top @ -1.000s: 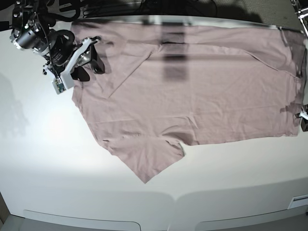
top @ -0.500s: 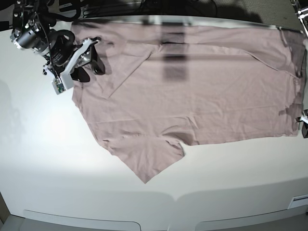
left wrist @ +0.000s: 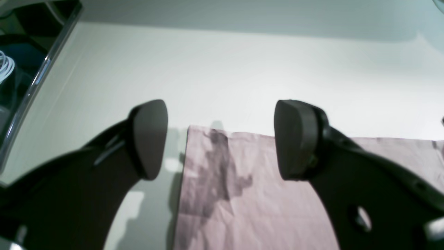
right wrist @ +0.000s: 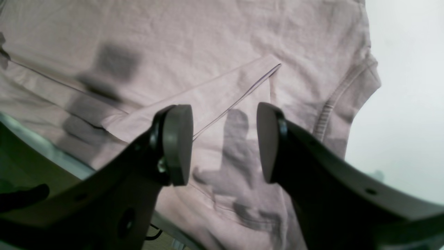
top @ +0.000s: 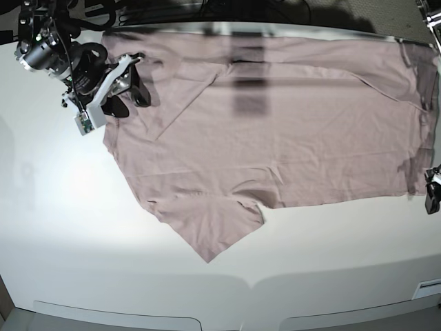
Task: Fold the T-shirt properly
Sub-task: 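Grasp the shirt's side edge with the left gripper near the hem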
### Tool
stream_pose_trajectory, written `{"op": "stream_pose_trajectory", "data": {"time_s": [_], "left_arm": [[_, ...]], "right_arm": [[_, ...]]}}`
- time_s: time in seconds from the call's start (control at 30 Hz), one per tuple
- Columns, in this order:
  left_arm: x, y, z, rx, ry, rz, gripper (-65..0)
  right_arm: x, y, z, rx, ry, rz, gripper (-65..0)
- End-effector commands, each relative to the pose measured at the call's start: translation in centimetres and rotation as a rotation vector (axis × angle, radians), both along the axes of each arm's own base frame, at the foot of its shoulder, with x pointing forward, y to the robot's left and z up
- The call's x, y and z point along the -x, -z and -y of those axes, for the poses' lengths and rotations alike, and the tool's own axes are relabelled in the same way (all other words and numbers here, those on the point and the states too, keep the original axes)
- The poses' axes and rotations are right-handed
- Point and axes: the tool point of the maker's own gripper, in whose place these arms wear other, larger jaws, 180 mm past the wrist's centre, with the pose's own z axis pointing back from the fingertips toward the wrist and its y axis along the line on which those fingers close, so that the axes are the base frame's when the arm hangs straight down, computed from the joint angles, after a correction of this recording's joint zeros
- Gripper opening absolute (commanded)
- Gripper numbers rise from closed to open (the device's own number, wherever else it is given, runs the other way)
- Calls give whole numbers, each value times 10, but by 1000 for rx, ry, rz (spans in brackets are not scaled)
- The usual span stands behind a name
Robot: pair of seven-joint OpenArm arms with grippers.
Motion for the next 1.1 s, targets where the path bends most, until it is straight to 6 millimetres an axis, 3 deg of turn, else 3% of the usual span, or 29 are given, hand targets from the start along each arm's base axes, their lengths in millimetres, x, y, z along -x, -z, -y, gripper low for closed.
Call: {"op": "stream_pose_trajectory", "data": {"time_s": [0.0, 0.1, 0.27, 0.57, 0.8, 0.93, 1.07], "left_arm": [[-8, -20, -4, -2, 8, 38, -194], [-8, -10, -2, 43, 11, -31, -193], [-24, -3, -19, 92, -30, -84, -193], [-50, 52, -47, 145, -105, -245, -194], [-52, 48, -83, 80, -170, -227, -193], [-40, 73, -77, 123, -181, -280, -194], [-39, 100, -50, 184, -161, -316, -194]], "right_arm": [[-5, -11, -3, -21, -9, 41, -344], [-6, -12, -3, -28, -10, 42, -344], [-7, -15, -7, -54, -12, 45, -344], [-12, -18, -7, -49, -16, 55, -344], [-14, -20, -9, -64, -19, 59, -344], [-14, -20, -9, -64, -20, 59, -344], [-13, -19, -9, -61, -21, 54, -344]]}}
